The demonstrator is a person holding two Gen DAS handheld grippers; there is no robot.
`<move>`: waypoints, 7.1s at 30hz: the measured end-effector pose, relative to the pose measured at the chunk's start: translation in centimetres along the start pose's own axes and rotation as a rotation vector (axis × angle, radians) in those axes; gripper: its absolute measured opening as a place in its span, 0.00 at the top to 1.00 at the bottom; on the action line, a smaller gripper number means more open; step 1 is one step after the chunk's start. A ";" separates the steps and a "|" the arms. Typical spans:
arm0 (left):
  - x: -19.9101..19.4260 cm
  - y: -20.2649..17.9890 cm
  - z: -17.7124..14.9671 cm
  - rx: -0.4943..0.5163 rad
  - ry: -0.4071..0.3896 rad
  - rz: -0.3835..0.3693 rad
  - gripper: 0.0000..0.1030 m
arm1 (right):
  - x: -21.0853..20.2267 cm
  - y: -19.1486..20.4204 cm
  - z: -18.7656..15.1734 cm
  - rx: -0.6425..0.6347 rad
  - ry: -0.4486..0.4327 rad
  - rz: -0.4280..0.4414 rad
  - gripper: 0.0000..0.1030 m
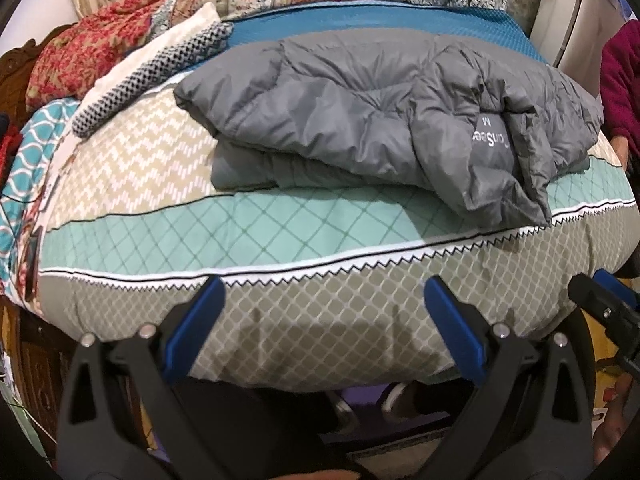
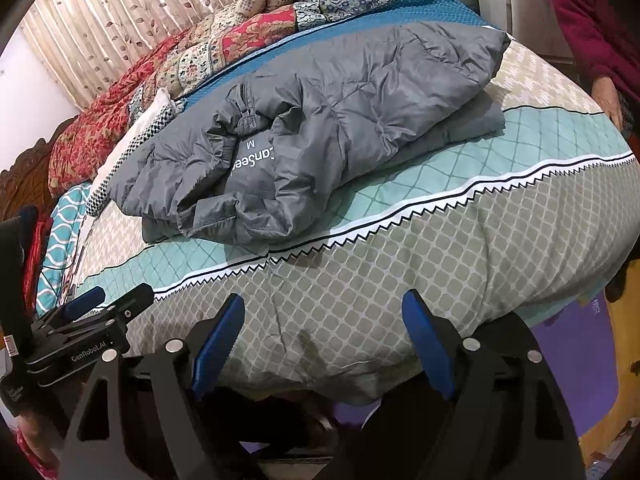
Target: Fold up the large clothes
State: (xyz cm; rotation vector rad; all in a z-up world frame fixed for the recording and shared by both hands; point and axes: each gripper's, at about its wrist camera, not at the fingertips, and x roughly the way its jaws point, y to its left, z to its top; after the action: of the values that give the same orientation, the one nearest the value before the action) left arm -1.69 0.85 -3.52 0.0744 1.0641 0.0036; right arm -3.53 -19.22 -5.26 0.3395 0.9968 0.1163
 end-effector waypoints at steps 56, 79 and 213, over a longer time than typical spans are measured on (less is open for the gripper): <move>1.8 1.6 2.0 -0.021 0.033 0.012 0.07 | 0.5 -2.2 4.2 0.027 0.002 0.016 0.26; 1.4 0.3 0.1 -0.006 0.007 -0.089 0.07 | 2.1 0.4 2.0 -0.061 0.037 -0.050 0.26; -4.4 -0.3 5.9 0.014 -0.094 0.064 0.06 | 0.2 -3.4 1.8 0.031 -0.027 0.069 0.26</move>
State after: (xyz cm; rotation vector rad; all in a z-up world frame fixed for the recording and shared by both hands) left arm 1.34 -0.02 3.15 0.1208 0.9671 0.0501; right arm -2.11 -22.79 -5.63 0.4024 0.9616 0.1585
